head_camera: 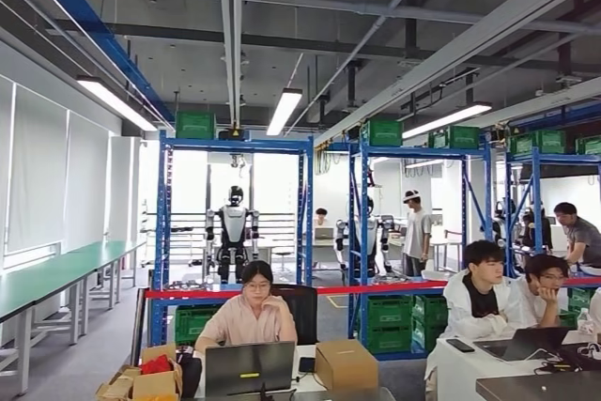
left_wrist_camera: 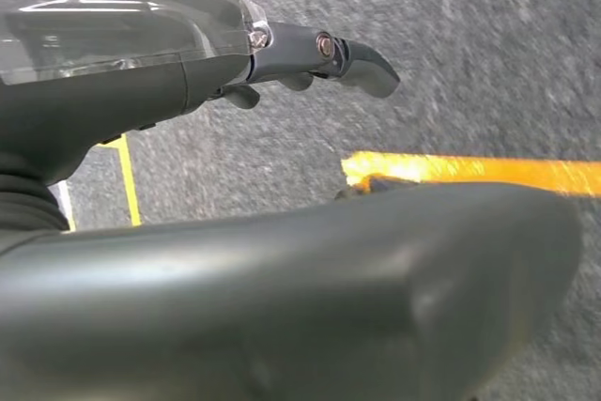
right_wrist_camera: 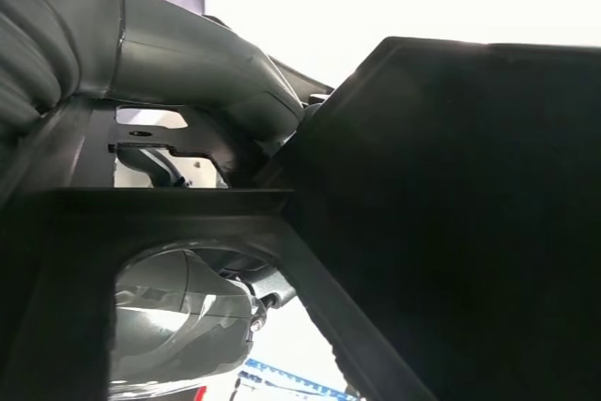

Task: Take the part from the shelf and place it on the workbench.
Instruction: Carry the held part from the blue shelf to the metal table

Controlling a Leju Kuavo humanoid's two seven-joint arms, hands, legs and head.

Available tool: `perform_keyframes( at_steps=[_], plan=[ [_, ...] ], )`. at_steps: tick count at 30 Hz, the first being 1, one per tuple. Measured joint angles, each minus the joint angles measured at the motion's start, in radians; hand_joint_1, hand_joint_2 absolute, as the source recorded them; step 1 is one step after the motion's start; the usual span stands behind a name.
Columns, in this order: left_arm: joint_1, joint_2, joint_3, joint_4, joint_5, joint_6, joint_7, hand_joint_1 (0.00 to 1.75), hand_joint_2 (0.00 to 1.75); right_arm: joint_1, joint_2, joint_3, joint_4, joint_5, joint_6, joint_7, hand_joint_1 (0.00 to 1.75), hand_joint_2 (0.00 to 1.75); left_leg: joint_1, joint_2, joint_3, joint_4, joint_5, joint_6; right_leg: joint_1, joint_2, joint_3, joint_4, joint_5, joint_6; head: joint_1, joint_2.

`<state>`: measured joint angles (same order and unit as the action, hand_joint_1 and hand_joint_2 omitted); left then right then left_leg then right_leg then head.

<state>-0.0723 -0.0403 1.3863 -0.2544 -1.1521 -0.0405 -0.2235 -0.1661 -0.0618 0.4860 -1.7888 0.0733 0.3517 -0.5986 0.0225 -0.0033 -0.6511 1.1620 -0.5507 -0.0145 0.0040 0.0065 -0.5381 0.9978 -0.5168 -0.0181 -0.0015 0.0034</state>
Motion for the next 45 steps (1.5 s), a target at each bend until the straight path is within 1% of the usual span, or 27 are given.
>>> perform_keyframes(
  at_steps=[2, 5, 7, 9, 11, 12, 13, 14, 16, 18, 20, 22, 23, 24, 26, 27, 28, 29, 31, 32, 33, 37, 39, 42, 43, 44, 45],
  plan=[
    [0.0, 0.0, 0.0, 0.0, 0.0, 0.0, 0.0, 0.0, 1.75, 0.0, 0.0, 0.0, 0.0, 0.0, 0.0, -0.001, 1.75, 1.75, -0.002, 0.001, 0.025, -0.096, 0.06, 0.005, 0.002, 0.0, 0.019, 0.003, -0.018, 0.011, 0.0, 0.0],
    [0.002, 0.0, 0.0, 0.0, 0.0, 0.0, 0.0, 0.0, 1.75, 0.0, 0.0, 0.0, -0.002, 0.001, -0.001, -0.002, 1.75, 1.75, -0.007, 0.001, 0.033, -0.115, 0.064, 0.026, 0.003, 0.0, 0.027, 0.007, -0.032, 0.03, 0.0, 0.001],
    [0.002, 0.0, 0.0, 0.0, 0.0, 0.0, 0.0, 0.0, 1.75, 0.0, 0.0, 0.0, -0.005, 0.001, -0.001, -0.003, 1.75, 1.75, -0.004, 0.0, 0.044, -0.12, 0.061, 0.037, 0.001, -0.001, 0.019, 0.035, -0.043, 0.041, -0.001, 0.001],
    [0.0, 0.0, 0.0, 0.0, 0.0, 0.0, 0.0, 0.0, 1.75, -0.001, 0.0, 0.0, -0.007, 0.002, -0.002, -0.004, 1.75, 1.75, -0.002, -0.001, 0.055, -0.124, 0.054, 0.045, -0.002, -0.002, -0.034, 0.134, -0.081, 0.051, -0.001, 0.0],
    [-0.001, 0.0, 0.0, 0.0, 0.0, 0.0, 0.0, 0.0, 1.75, 0.001, -0.001, 0.0, -0.008, 0.002, -0.003, -0.005, 1.75, 1.75, -0.004, -0.001, 0.065, -0.124, 0.043, 0.05, -0.005, -0.003, -0.12, 0.266, -0.129, 0.057, -0.001, 0.0],
    [0.0, 0.0, 0.0, 0.0, 0.0, 0.0, 0.0, 0.0, 1.75, 0.003, -0.001, 0.0, -0.008, 0.003, -0.004, -0.005, 1.75, 1.75, -0.005, -0.001, 0.072, -0.124, 0.036, 0.05, -0.005, -0.003, -0.152, 0.302, -0.134, 0.057, -0.001, 0.0],
    [0.0, 0.0, 0.0, 0.0, 0.0, 0.0, 0.0, 0.0, 1.75, 0.004, -0.001, 0.0, -0.008, 0.004, -0.005, -0.005, 1.75, 1.75, -0.006, -0.001, 0.082, -0.125, 0.029, 0.05, -0.005, -0.002, -0.165, 0.299, -0.118, 0.055, -0.001, 0.0],
    [0.001, 0.0, 0.0, 0.0, 0.0, 0.0, 0.0, 0.0, 1.75, 0.005, -0.001, 0.0, -0.008, 0.006, -0.006, -0.005, 1.75, 1.75, -0.007, -0.004, 0.093, -0.125, 0.021, 0.05, -0.004, -0.002, -0.16, 0.259, -0.081, 0.05, -0.001, 0.0],
    [0.0, -0.002, 0.0, 0.0, 0.0, 0.0, 0.0, 0.0, 1.75, 0.004, -0.001, 0.0, -0.007, 0.018, -0.01, -0.002, 1.75, 1.75, -0.008, -0.01, 0.113, -0.127, 0.006, 0.045, 0.001, 0.011, -0.122, 0.125, 0.01, 0.035, -0.001, 0.0],
    [-0.004, -0.004, 0.0, 0.001, 0.002, 0.002, 0.0, 0.0, 1.75, 0.003, -0.004, 0.0, -0.005, 0.033, -0.016, 0.001, 1.75, 1.75, -0.001, -0.02, 0.118, -0.134, -0.002, 0.035, 0.008, 0.033, -0.099, 0.042, 0.05, 0.018, -0.001, 0.0],
    [-0.006, -0.007, 0.0, 0.001, 0.002, 0.002, 0.0, 0.0, 1.75, 0.003, -0.006, 0.0, -0.005, 0.041, -0.019, 0.003, 1.75, 1.75, 0.004, -0.027, 0.122, -0.137, 0.002, 0.023, 0.013, 0.037, -0.088, 0.019, 0.047, 0.006, 0.0, 0.001],
    [-0.005, -0.01, 0.0, 0.001, 0.002, 0.0, 0.0, 0.0, 1.75, 0.0, -0.007, 0.0, -0.005, 0.043, -0.02, 0.003, 1.75, 1.75, 0.001, -0.025, 0.127, -0.122, 0.001, 0.015, 0.009, 0.021, -0.059, -0.005, 0.049, -0.001, 0.0, 0.001],
    [-0.007, -0.01, 0.0, 0.001, 0.002, 0.0, -0.001, 0.0, 1.75, -0.003, -0.007, 0.0, -0.006, 0.043, -0.02, 0.003, 1.75, 1.75, 0.0, -0.022, 0.114, -0.094, -0.009, 0.012, 0.006, 0.011, -0.043, -0.014, 0.047, -0.004, 0.0, 0.001],
    [-0.009, -0.011, 0.0, 0.002, 0.002, -0.001, -0.001, 0.0, 1.75, -0.005, -0.007, 0.0, -0.006, 0.043, -0.02, 0.002, 1.75, 1.75, -0.001, -0.017, 0.087, -0.046, -0.026, 0.009, 0.004, 0.001, -0.031, -0.02, 0.043, -0.006, 0.0, 0.001],
    [-0.011, -0.009, 0.0, 0.002, 0.002, -0.001, -0.003, 0.0, 1.75, -0.006, -0.008, 0.001, -0.005, 0.043, -0.021, 0.002, 1.75, 1.75, -0.001, -0.013, 0.004, 0.077, -0.071, 0.002, 0.003, -0.012, -0.016, -0.023, 0.03, -0.007, 0.0, 0.001],
    [-0.008, -0.008, 0.0, 0.002, 0.002, 0.0, -0.004, 0.0, 1.75, -0.005, -0.008, 0.001, -0.005, 0.04, -0.021, 0.002, 1.75, 1.75, -0.001, -0.012, -0.028, 0.117, -0.081, 0.0, 0.003, -0.015, -0.008, -0.023, 0.022, -0.006, 0.0, 0.0],
    [-0.005, -0.007, 0.0, 0.002, 0.002, 0.0, -0.004, 0.0, 1.75, -0.004, -0.008, 0.001, -0.004, 0.036, -0.02, 0.002, 1.75, 1.75, 0.0, -0.011, -0.046, 0.125, -0.071, -0.002, 0.003, -0.017, 0.002, -0.022, 0.014, -0.005, 0.0, 0.0],
    [-0.002, -0.006, 0.0, 0.002, 0.002, 0.0, -0.005, 0.0, 1.75, -0.004, -0.008, 0.001, -0.004, 0.03, -0.02, 0.002, 1.75, 1.75, 0.0, -0.009, -0.045, 0.095, -0.037, -0.003, 0.002, -0.019, 0.013, -0.022, 0.005, -0.002, 0.0, 0.0],
    [0.001, -0.006, 0.0, 0.002, 0.002, 0.0, -0.006, 0.0, 1.75, -0.003, -0.008, 0.002, -0.003, 0.02, -0.019, 0.003, 1.75, 1.75, 0.002, -0.003, -0.01, -0.027, 0.056, -0.005, 0.0, -0.02, 0.039, -0.02, -0.015, 0.006, -0.001, 0.0],
    [0.0, -0.006, 0.0, 0.002, 0.002, 0.0, -0.006, 0.0, 1.75, -0.003, -0.008, 0.001, -0.003, 0.017, -0.019, 0.003, 1.75, 1.75, 0.0, 0.002, 0.005, -0.08, 0.081, -0.003, 0.0, -0.02, 0.047, -0.018, -0.024, 0.011, -0.001, 0.0],
    [0.0, -0.006, 0.0, 0.002, 0.002, 0.0, -0.006, 0.0, 1.75, -0.003, -0.008, 0.001, -0.003, 0.016, -0.019, 0.003, 1.75, 1.75, -0.002, 0.005, 0.012, -0.11, 0.094, 0.003, 0.0, -0.02, 0.05, -0.016, -0.032, 0.018, -0.001, 0.001],
    [0.001, -0.006, 0.0, 0.001, 0.003, 0.001, -0.006, 0.0, 1.75, -0.003, -0.008, 0.0, -0.004, 0.013, -0.019, 0.004, 1.75, 1.75, -0.005, 0.004, 0.025, -0.123, 0.081, 0.032, 0.0, -0.018, 0.052, 0.006, -0.052, 0.04, -0.001, 0.001],
    [-0.001, -0.005, 0.0, 0.001, 0.003, 0.002, -0.006, 0.0, 1.75, -0.004, -0.008, -0.003, -0.005, 0.012, -0.019, 0.004, 1.75, 1.75, -0.002, 0.001, 0.042, -0.128, 0.074, 0.041, -0.003, -0.017, 0.012, 0.09, -0.078, 0.05, -0.001, 0.001],
    [-0.003, -0.005, 0.0, 0.001, 0.003, 0.003, -0.006, 0.0, 1.75, -0.001, -0.008, -0.007, -0.004, 0.012, -0.019, 0.004, 1.75, 1.75, -0.004, -0.003, 0.06, -0.129, 0.057, 0.047, -0.006, -0.016, -0.112, 0.276, -0.144, 0.057, -0.001, 0.0],
    [-0.002, -0.005, 0.0, 0.001, 0.003, 0.003, -0.006, 0.0, 1.75, 0.001, -0.008, -0.008, -0.003, 0.012, -0.019, 0.004, 1.75, 1.75, -0.005, -0.004, 0.067, -0.129, 0.05, 0.047, -0.006, -0.016, -0.138, 0.296, -0.141, 0.056, -0.001, 0.0],
    [-0.001, -0.005, 0.0, 0.001, 0.003, 0.003, -0.006, 0.0, 1.75, 0.002, -0.008, -0.009, -0.003, 0.012, -0.019, 0.004, 1.75, 1.75, -0.007, -0.006, 0.077, -0.129, 0.043, 0.047, -0.004, -0.016, -0.145, 0.276, -0.115, 0.052, -0.001, 0.0],
    [-0.001, -0.005, 0.0, 0.002, 0.003, 0.003, -0.006, 0.0, 1.75, 0.002, -0.008, -0.011, -0.003, 0.011, -0.019, 0.004, 1.75, 1.75, -0.009, -0.008, 0.088, -0.13, 0.036, 0.047, -0.002, -0.015, -0.135, 0.222, -0.068, 0.045, -0.001, 0.0]
  ],
)
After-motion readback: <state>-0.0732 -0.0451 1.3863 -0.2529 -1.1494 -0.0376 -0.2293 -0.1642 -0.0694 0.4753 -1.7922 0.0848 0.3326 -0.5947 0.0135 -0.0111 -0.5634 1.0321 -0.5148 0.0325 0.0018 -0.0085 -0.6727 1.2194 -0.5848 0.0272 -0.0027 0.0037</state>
